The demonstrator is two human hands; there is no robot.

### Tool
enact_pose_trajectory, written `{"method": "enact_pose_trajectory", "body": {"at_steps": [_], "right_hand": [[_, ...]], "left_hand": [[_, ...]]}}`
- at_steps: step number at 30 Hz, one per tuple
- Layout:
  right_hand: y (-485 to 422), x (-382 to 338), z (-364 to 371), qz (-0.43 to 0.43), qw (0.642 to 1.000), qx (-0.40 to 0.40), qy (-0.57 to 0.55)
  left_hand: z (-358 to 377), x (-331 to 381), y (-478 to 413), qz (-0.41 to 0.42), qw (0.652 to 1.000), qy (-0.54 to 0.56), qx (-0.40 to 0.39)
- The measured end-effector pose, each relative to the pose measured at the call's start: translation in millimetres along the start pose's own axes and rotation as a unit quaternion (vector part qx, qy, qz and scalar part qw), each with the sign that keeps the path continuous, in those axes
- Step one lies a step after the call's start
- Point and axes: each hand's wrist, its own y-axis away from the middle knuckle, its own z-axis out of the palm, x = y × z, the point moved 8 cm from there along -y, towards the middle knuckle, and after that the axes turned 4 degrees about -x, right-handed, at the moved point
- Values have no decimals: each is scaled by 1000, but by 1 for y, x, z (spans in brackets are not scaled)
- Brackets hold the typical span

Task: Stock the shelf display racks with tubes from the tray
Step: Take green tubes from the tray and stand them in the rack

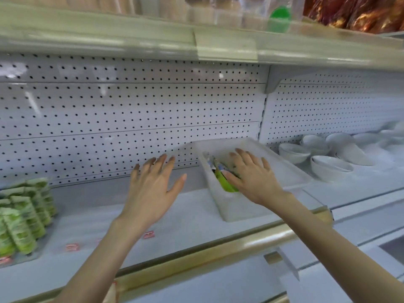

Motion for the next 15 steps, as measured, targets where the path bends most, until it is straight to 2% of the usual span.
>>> {"method": "enact_pose_trajectory", "body": {"at_steps": [7,15], "right_hand": [[-39,66,5,-22,998,-32,-40],[-62,105,20,-43,992,-71,-98]], "left_hand": [[18,36,-34,-51,998,23,-17],[42,73,-56,-58,994,71,-56]]}}
